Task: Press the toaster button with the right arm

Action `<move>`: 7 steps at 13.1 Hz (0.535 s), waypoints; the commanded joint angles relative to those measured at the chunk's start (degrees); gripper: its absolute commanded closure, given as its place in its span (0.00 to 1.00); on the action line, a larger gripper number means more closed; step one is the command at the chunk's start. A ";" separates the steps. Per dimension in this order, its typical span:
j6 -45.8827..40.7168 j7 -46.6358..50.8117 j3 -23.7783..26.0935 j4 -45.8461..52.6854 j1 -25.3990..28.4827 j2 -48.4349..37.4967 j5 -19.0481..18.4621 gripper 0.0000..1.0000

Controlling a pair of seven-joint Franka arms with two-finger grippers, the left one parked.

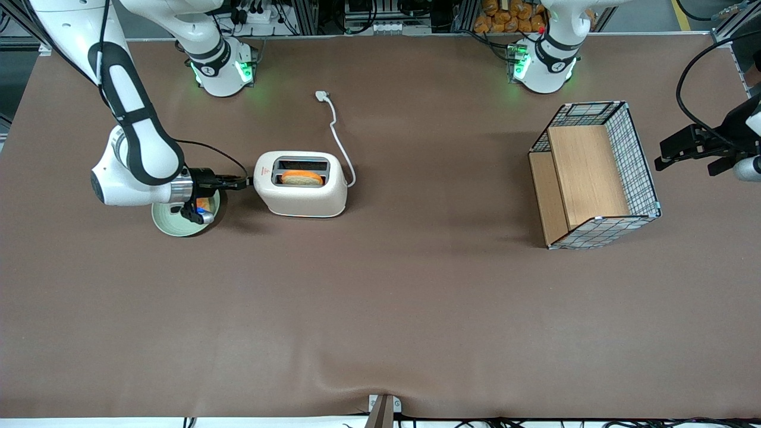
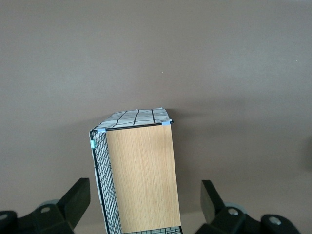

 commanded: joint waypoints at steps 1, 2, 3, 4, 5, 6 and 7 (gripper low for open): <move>1.00 -1.81 -0.12 0.38 0.80 3.01 1.37 1.00; -1.18 -1.64 -0.21 1.43 0.36 2.49 1.29 1.00; -5.64 -1.03 -0.55 3.53 -0.08 2.14 0.76 1.00; -9.25 0.11 -1.17 5.11 -1.30 1.79 0.50 1.00; -11.98 0.90 -1.70 6.69 -2.09 0.74 -0.90 1.00; -14.79 2.83 -1.87 9.23 -2.62 0.21 -3.96 1.00; -18.48 6.85 -1.88 13.17 -3.24 0.11 -6.42 1.00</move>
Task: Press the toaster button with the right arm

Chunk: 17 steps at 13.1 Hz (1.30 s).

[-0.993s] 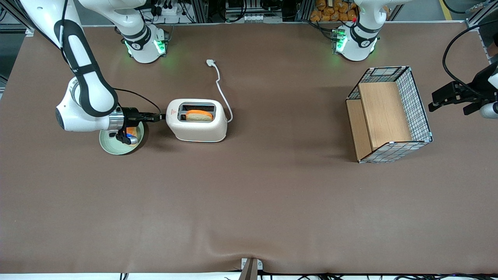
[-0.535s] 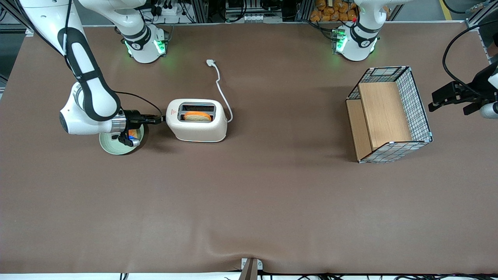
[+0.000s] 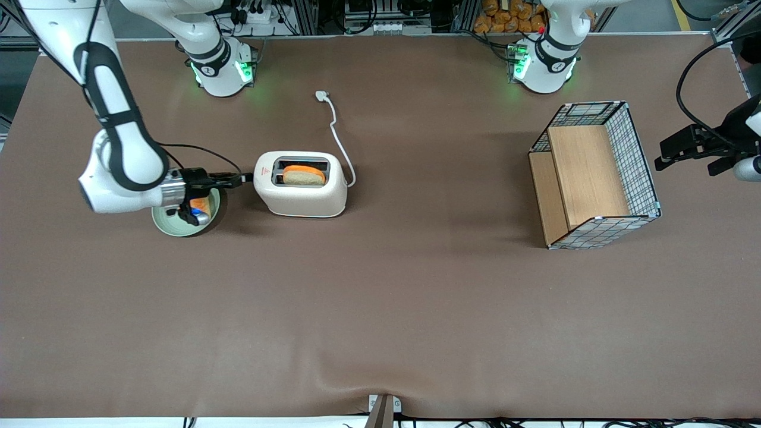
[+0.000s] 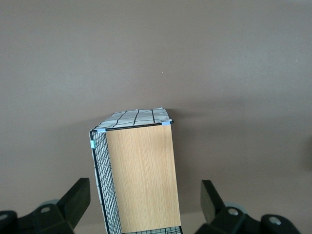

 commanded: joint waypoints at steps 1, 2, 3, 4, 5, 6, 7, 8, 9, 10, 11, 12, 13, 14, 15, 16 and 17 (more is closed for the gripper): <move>-10.12 9.37 0.18 9.78 -1.97 -0.43 -6.12 1.00; -13.82 10.98 0.09 13.13 -2.50 -0.52 -7.62 1.00; -17.08 11.77 0.09 15.59 -3.63 -0.61 -8.24 1.00; -19.46 12.22 0.09 17.45 -4.52 -0.87 -8.42 1.00; -20.79 12.40 0.01 18.51 -4.87 -2.00 -9.47 1.00; -22.02 14.66 -0.08 19.91 -4.88 -3.40 -11.22 1.00; -24.12 17.82 0.09 22.36 -4.62 -4.38 -13.76 0.93; -26.93 19.85 0.18 25.52 -4.35 -4.99 -16.14 0.81; -29.30 20.30 0.18 28.34 -4.35 -5.87 -18.16 0.59; -30.11 20.31 0.18 29.67 -4.35 -7.53 -20.01 0.40; -29.86 20.31 0.36 30.12 -4.09 -9.38 -22.90 0.30; -29.42 20.39 0.53 30.47 -2.61 -11.05 -26.58 0.22; -28.55 20.48 0.62 30.56 -0.76 -12.98 -30.01 0.14; -27.06 20.48 0.62 30.47 0.65 -15.00 -33.18 0.00; -25.39 20.48 0.97 30.21 1.62 -16.67 -35.65 0.00; -23.98 20.48 1.06 29.95 2.15 -17.91 -36.80 0.00; -23.10 20.48 1.06 29.95 2.42 -18.62 -37.25 0.00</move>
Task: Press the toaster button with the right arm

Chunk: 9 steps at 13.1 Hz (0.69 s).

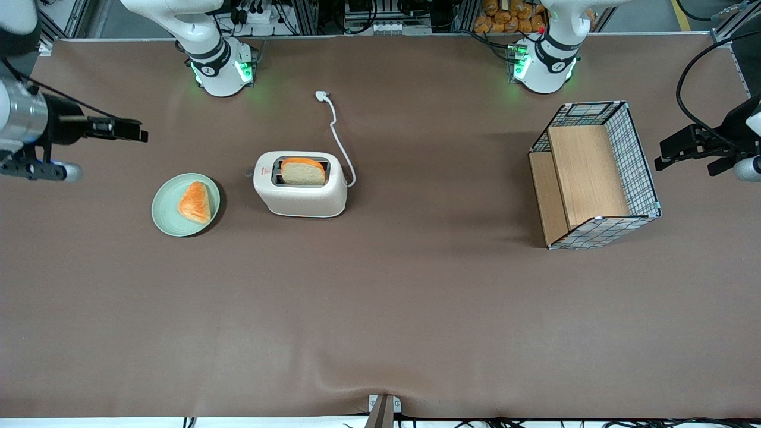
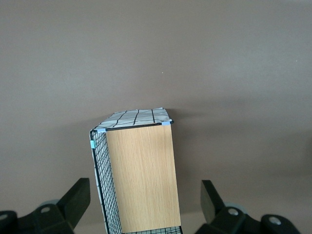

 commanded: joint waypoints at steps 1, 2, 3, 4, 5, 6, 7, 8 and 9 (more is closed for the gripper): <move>3.39 0.73 0.03 -0.91 0.92 -2.94 -3.16 0.00; 4.80 0.64 0.37 -1.08 0.92 -3.64 -4.29 0.00; 6.03 0.21 0.46 -1.25 0.92 -4.17 -5.00 0.00; 7.61 -0.15 0.46 -1.78 0.92 -4.70 -5.18 0.00; 9.19 -0.41 0.46 -2.22 0.92 -5.40 -5.36 0.00; 10.08 -1.98 0.46 -2.31 0.92 -5.67 -6.32 0.00; 10.61 -4.52 0.46 -2.31 0.92 -5.76 -7.98 0.00; 11.66 -5.33 0.46 -2.66 0.83 -6.37 -8.34 0.00; 13.06 -5.60 0.38 -3.53 0.83 -6.89 -8.43 0.00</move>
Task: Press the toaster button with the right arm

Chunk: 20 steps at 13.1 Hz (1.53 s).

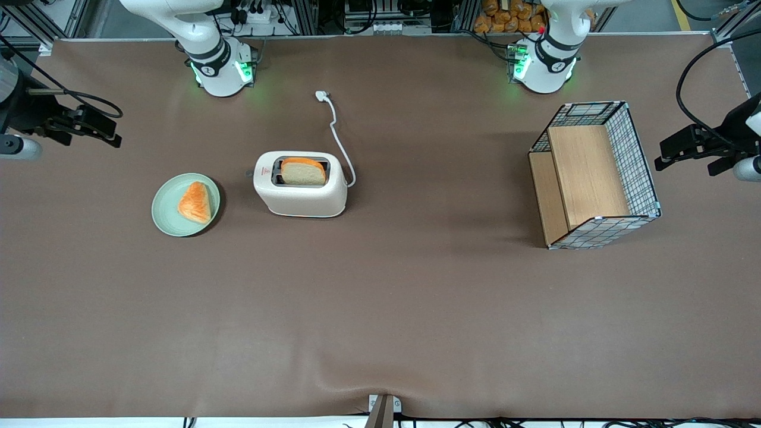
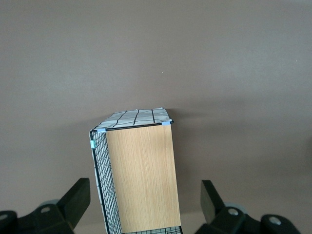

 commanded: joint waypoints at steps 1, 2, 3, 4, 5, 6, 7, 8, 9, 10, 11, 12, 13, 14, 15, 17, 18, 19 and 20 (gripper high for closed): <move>3.79 -2.47 0.02 -3.98 0.28 -3.25 -1.94 0.00; 5.02 -3.61 0.02 -4.77 0.20 -3.69 -1.94 0.00; 6.08 -5.37 -0.07 -5.39 0.02 -4.05 -2.03 0.00; 6.52 -6.69 -0.07 -5.39 -0.15 -4.05 -2.20 0.00; 6.87 -7.57 -0.07 -5.39 -0.24 -4.05 -2.81 0.00; 7.05 -8.45 -0.07 -5.39 -0.24 -4.05 -3.34 0.00; 7.05 -8.72 -0.16 -5.39 -0.33 -4.05 -3.35 0.00; 6.88 -8.72 -0.42 -5.31 -0.33 -4.05 -3.35 0.00; 6.62 -8.98 -0.51 -5.22 -0.42 -4.05 -3.35 0.00; 6.27 -9.25 -0.51 -5.04 -0.51 -4.05 -3.35 0.00; 5.91 -9.34 -0.51 -4.87 -0.68 -4.05 -3.17 0.00; 4.95 -9.34 -0.60 -3.99 -0.68 -3.96 -3.17 0.00; 4.34 -9.25 -0.60 -3.38 -0.77 -3.88 -3.00 0.00; 4.16 -9.08 -0.60 -2.94 -1.38 -3.70 -2.73 0.00; 4.15 -9.07 -0.60 -2.58 -1.73 -3.61 -2.56 0.00; 4.15 -9.07 -0.51 -1.97 -1.65 -3.52 -2.64 0.00; 4.15 -9.16 -0.42 -1.70 -1.56 -3.44 -3.08 0.00; 4.15 -9.16 -0.42 -1.61 -1.65 -3.44 -3.08 0.00; 4.07 -9.16 -0.42 -1.61 -1.65 -3.44 -3.08 0.00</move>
